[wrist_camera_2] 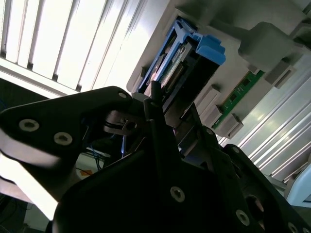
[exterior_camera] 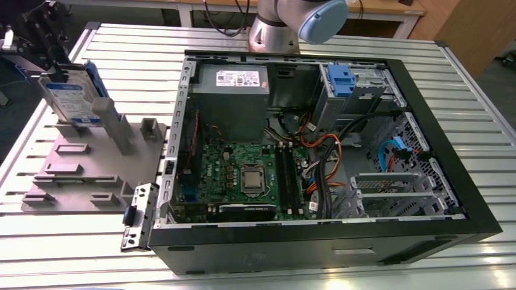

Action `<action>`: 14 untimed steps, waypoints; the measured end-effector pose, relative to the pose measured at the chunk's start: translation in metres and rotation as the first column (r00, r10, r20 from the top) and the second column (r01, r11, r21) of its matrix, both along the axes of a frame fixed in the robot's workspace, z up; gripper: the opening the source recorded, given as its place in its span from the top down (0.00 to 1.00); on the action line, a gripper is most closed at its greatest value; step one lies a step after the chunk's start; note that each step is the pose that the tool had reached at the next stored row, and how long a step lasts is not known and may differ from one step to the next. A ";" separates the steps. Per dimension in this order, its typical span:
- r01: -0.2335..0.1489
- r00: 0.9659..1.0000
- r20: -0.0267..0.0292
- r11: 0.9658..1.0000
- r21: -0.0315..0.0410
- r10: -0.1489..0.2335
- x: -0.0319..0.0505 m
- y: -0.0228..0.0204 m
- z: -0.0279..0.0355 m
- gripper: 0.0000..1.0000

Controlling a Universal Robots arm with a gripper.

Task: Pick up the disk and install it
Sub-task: 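Pick up the disk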

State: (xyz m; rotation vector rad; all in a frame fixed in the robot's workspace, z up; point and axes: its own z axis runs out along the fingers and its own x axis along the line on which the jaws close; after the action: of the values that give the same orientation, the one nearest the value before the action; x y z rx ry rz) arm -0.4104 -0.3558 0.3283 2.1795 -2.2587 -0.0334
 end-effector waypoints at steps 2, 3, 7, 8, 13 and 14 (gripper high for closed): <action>0.000 1.000 0.000 1.000 0.000 0.000 0.0000 0.0000 0.0016 0.65; 0.000 1.000 0.000 1.000 0.000 0.000 0.0000 0.0000 0.0025 0.65; 0.000 1.000 0.000 1.000 0.000 0.000 0.0000 0.0000 0.0065 0.65; 0.000 1.000 0.000 1.000 0.000 0.000 0.0000 0.0000 0.0076 0.65; 0.000 1.000 0.000 1.000 0.000 0.000 0.0000 0.0000 0.0137 0.65; 0.000 1.000 0.000 1.000 0.000 0.000 0.0000 0.0000 0.0140 0.65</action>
State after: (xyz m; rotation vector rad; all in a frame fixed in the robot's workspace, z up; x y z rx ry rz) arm -0.4104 -0.3558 0.3423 2.1797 -2.2588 -0.0333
